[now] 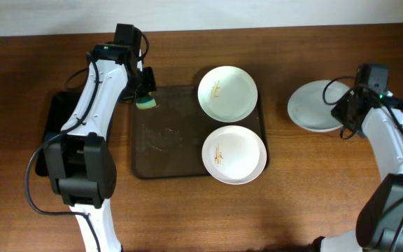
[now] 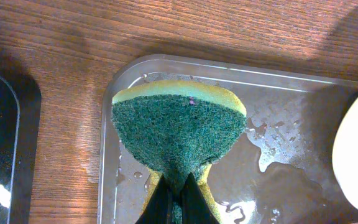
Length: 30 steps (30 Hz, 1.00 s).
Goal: Clean dirty plates on tray and stack at the side
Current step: 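Set the plate down on the table right of the tray, release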
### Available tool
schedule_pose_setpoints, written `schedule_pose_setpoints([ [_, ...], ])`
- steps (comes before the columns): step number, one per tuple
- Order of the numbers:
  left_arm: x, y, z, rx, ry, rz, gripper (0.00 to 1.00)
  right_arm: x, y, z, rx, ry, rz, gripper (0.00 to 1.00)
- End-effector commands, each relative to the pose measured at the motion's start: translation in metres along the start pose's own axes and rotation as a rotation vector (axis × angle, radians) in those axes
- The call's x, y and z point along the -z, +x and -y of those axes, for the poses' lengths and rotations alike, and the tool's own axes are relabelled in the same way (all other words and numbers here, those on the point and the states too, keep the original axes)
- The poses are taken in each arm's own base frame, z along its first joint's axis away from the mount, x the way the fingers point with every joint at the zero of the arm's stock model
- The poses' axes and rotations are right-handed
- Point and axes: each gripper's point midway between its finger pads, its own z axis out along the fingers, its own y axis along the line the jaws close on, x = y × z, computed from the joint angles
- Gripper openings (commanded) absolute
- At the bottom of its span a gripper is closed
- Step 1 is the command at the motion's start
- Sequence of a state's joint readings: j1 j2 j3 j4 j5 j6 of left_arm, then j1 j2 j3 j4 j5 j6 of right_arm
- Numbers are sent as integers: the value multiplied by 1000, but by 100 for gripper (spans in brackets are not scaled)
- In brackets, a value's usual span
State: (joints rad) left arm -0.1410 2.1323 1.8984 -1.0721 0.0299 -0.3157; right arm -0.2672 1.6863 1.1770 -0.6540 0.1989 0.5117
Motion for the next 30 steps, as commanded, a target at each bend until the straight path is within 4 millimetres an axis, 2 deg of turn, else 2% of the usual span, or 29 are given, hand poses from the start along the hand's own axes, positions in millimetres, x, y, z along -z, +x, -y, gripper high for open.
schedule_pose_setpoints([
  [1,5,-5,3,2,7,20,1,-23,22,3,16,-8,-45,4],
  [3,5,-5,3,2,7,20,1,-31,27,4,16,-9,-44,4],
  [4,5,-5,3,2,7,20,1,-32,28,4,17,-7,-48,27],
  [5,5,-5,3,2,8,20,1,-32,29,4,17,-12,-50,63],
  [6,5,-5,3,2,8,20,1,-29,30,-4,18,-53,-66,78],
  [7,5,-5,3,2,8,22,1,-23,31,-13,46,-103,-85,83],
  [9,5,-7,3,3,10,27,1,0,27,-31,95,-196,-108,84],
  [10,5,-7,4,2,11,30,1,20,23,-43,132,-250,-108,84],
  [11,5,-8,4,3,11,31,1,52,25,-61,185,-323,-111,84],
  [12,5,-8,4,2,11,31,1,68,30,-71,208,-367,-123,83],
  [15,5,-7,4,2,11,30,1,83,61,-90,267,-430,-204,82],
  [19,5,-7,4,2,11,30,1,79,113,-99,360,-397,-358,69],
  [20,5,-7,4,2,11,30,1,75,125,-101,377,-382,-389,64],
  [22,5,-7,4,3,11,31,1,63,146,-103,385,-336,-437,59],
  [27,5,-8,3,2,7,32,1,45,188,-113,480,-307,-512,52],
  [30,5,-8,2,3,0,34,1,38,199,-117,539,-268,-497,46],
])
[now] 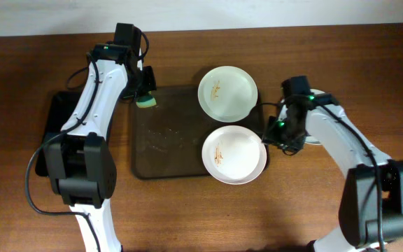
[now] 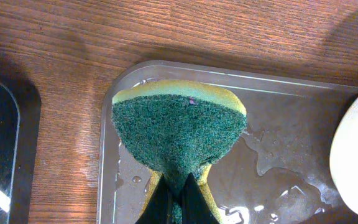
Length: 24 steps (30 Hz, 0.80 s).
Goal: Clean dirty plates on tray and stack at the side
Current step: 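Set the plate down on the table right of the tray, release, then grasp the bottom white plate rim and drag it left with right gripper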
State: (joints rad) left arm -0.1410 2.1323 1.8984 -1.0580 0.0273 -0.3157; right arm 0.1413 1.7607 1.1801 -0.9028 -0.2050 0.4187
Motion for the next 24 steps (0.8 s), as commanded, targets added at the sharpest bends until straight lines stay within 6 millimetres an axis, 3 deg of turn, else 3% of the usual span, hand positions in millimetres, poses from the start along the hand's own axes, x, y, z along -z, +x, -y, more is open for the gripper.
schedule_pose_setpoints([
  [1,5,-5,1,3,-2,20,1,-12,5,-7,52,54,-2,45],
  [8,5,-5,1,3,-1,20,1,-37,11,-6,199,170,-24,40],
  [9,5,-5,1,3,-1,20,1,-40,12,-7,215,172,-29,36],
  [11,5,-5,1,3,-1,20,1,-42,14,-12,229,169,-28,15],
  [13,5,-5,1,3,-1,19,1,-43,18,-17,243,163,-34,4],
  [15,5,-5,1,3,-1,20,1,-43,27,-24,272,166,-51,4],
  [20,5,-5,1,3,-1,20,1,-37,36,-61,345,125,-43,4],
  [22,5,-4,1,3,-2,19,1,-31,30,-90,362,86,16,4],
  [24,5,-4,1,2,-3,15,1,-30,11,-116,329,50,145,4],
])
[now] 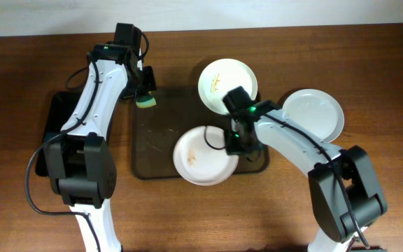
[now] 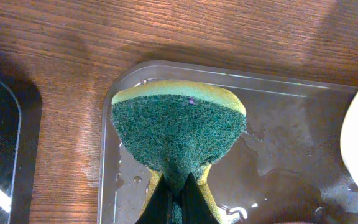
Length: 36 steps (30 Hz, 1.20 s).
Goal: Clean dirty plates on tray and stack at the side
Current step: 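Grasp the bottom white plate rim and drag it left with right gripper, then scrub the held plate with the sponge in the left gripper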
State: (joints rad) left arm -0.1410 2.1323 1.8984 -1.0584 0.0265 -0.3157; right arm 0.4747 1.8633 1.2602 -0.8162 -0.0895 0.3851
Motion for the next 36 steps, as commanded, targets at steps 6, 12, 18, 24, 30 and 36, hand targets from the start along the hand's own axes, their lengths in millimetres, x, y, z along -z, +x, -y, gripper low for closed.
schedule_pose_setpoints([
  [6,5,6,-2,3,-15,-23,1,-15,-39,-44,-91,41,219,4],
  [12,6,30,4,-102,-27,-108,1,-25,-34,-55,-192,-28,174,40],
  [18,4,43,16,-197,23,-155,1,-39,-36,-59,-149,-170,86,37],
  [24,1,57,26,-269,107,-202,1,-50,-40,-67,-144,-229,74,4],
  [30,-41,96,21,-273,109,-287,1,-50,-40,-68,-148,-244,67,4],
  [36,-93,136,18,-305,114,-289,1,-50,-40,-68,-148,-244,67,4],
])
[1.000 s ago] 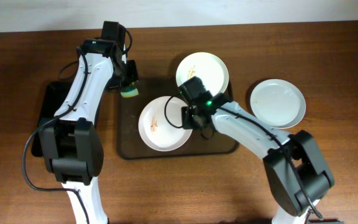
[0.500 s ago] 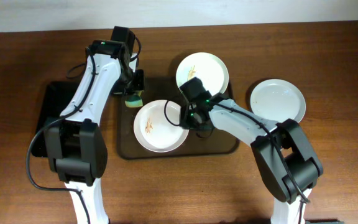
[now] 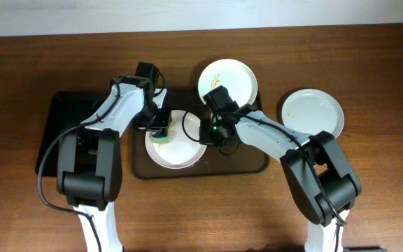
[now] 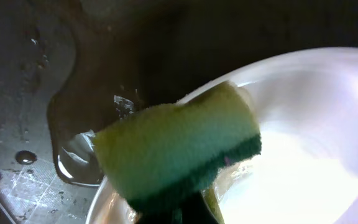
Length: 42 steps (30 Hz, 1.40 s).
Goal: Clean dirty plates on tray and stack at the side
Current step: 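Scrub the held plate with the sponge in the left gripper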
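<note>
A yellow-and-green sponge (image 4: 179, 149) is pinched in my left gripper (image 4: 179, 216) and rests on the left inside of a white plate (image 4: 303, 124). From overhead, this plate (image 3: 180, 150) lies on the left half of the dark tray (image 3: 247, 161), with the sponge (image 3: 161, 134) on it. My right gripper (image 3: 211, 133) is at the plate's right rim, shut on it. A second dirty plate (image 3: 233, 80) with food streaks sits at the tray's far right corner. A clean white plate (image 3: 312, 112) lies on the table to the right.
Water pools on the tray floor (image 4: 23, 93) beside the plate. A black flat mat (image 3: 54, 133) lies on the table left of the tray. Both arms cross over the tray's middle.
The plate has gone from the tray's front middle to its left half, with my right gripper at its rim. My left gripper has moved from the tray's far left corner onto the plate with the sponge.
My left gripper held the sponge over the tray's far left corner throughout, while my right gripper was by the clean plate at the right. Then the right gripper stood at the near plate's rim, then the plate sat farther left. Now sponge and plate meet.
</note>
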### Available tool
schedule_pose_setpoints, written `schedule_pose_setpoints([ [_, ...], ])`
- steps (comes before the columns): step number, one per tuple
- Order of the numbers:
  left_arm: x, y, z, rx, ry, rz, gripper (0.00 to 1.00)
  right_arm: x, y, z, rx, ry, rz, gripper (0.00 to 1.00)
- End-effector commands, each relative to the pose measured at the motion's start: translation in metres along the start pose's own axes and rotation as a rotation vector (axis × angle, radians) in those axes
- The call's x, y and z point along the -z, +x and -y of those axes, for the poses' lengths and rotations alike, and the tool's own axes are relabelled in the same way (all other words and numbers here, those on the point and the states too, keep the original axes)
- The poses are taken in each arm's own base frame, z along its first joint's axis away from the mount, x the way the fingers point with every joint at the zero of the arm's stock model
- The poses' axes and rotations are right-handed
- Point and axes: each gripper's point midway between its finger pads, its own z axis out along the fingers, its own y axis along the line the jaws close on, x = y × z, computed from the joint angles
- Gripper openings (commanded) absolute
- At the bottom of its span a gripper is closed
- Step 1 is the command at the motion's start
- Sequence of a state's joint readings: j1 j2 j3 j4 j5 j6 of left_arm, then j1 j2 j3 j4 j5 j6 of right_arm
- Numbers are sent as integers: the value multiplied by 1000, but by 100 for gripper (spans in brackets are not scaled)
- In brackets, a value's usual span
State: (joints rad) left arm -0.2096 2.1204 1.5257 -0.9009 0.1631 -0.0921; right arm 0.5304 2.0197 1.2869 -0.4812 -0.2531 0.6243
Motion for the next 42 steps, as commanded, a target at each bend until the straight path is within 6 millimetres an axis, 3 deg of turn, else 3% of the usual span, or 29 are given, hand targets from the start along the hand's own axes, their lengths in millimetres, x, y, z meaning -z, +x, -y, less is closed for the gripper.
schedule_pose_setpoints([
  [1,-33,31,8,-42,18,-61,1,-7,1,3,0,6,-16,4],
  [3,-35,38,26,-97,90,-83,1,-7,1,3,0,6,-16,4],
  [6,-27,49,79,-280,345,-92,1,-7,1,3,0,5,-15,4],
  [9,-27,62,90,-363,371,-126,1,-7,1,3,1,5,-15,4],
  [12,-34,59,60,-260,197,-144,1,-7,1,3,1,5,-15,4],
  [15,-33,54,-5,4,-122,-142,1,-7,1,3,1,5,-15,4],
  [19,-13,57,-78,201,-469,-110,1,-7,1,3,1,5,-15,4],
  [23,-3,49,-92,197,-607,-52,1,-7,1,3,0,6,-15,4],
  [27,-11,26,-75,182,-556,48,1,-7,1,3,0,6,-16,4],
  [34,-33,-3,-12,103,-214,116,1,-7,1,3,0,6,-16,4],
  [38,-37,-1,38,-119,67,83,1,-7,1,3,0,6,-16,4],
  [42,-35,18,60,-201,209,13,1,-7,1,3,0,6,-16,4],
])
